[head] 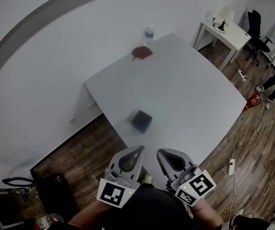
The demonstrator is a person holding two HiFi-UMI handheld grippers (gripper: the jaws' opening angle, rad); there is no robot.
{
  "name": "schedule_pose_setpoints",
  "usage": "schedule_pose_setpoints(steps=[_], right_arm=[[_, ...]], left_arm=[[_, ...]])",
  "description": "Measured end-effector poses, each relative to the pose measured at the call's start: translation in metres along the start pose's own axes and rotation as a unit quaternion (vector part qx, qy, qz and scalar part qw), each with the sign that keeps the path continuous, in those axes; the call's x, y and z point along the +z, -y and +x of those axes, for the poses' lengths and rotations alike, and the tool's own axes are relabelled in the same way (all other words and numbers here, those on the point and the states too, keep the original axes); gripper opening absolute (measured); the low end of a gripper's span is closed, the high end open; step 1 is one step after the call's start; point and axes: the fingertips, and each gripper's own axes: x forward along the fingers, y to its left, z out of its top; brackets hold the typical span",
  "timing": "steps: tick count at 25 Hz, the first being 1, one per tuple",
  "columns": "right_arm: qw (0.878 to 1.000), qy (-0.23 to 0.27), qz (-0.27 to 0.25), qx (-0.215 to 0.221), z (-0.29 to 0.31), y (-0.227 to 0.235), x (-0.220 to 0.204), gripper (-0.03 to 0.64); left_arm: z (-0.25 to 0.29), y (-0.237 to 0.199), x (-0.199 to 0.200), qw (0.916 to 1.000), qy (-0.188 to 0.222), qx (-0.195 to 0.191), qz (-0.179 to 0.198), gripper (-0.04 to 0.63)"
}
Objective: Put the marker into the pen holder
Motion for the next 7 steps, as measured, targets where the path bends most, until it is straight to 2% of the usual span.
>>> schedule_pose_setpoints(steps=[7], right_arm=[[1.0,-0.001,-0.001,0.001,-0.001,-0.0022,-0.0022,0.015]], left_arm=[[-0.0037,0.0009,-0.0001,1.0,0.003,0.003,-0.002,0.004]])
